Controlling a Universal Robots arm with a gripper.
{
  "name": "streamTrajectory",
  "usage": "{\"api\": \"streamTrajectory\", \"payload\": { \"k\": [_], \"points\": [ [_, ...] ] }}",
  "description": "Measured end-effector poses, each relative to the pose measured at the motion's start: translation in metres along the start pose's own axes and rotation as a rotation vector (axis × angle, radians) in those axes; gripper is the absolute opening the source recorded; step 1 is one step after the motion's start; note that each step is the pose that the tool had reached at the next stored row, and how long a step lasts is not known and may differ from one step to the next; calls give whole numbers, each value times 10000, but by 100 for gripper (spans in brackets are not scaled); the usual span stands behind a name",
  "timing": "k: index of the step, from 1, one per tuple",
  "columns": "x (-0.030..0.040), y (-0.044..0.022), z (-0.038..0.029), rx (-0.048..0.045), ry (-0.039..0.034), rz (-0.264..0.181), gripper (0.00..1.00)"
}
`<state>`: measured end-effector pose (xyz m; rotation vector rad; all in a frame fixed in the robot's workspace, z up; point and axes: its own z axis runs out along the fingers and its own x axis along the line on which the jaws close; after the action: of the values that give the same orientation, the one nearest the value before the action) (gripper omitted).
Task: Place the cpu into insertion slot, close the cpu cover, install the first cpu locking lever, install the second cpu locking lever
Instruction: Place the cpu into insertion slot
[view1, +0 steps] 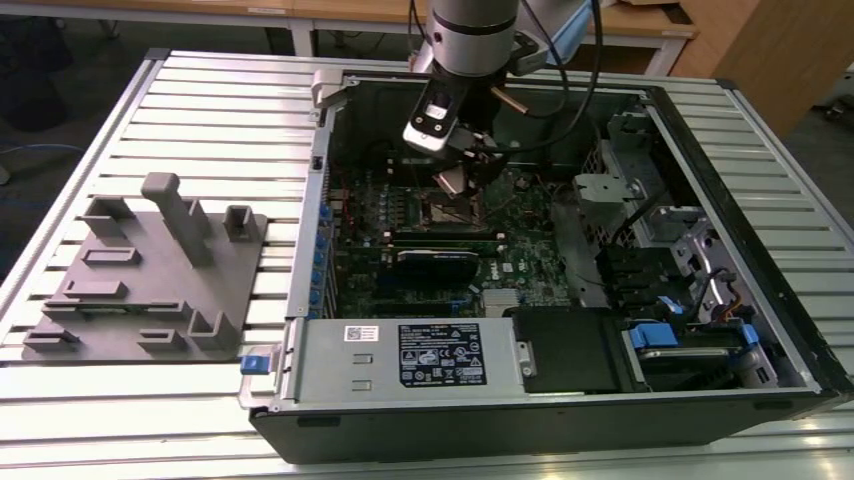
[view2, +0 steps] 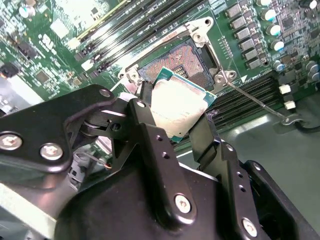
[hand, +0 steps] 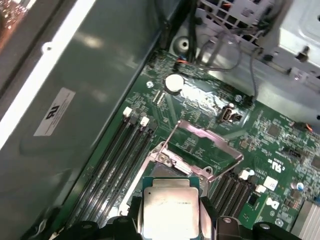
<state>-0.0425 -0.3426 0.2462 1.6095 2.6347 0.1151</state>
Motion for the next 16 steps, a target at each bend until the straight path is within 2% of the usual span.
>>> {"api": "streamTrajectory", "payload": {
  "k": [4,16],
  "points": [
    [0,-1,3,3,-54,595,54],
    [0,-2,16,16,-253,2770,54]
  ]
}}
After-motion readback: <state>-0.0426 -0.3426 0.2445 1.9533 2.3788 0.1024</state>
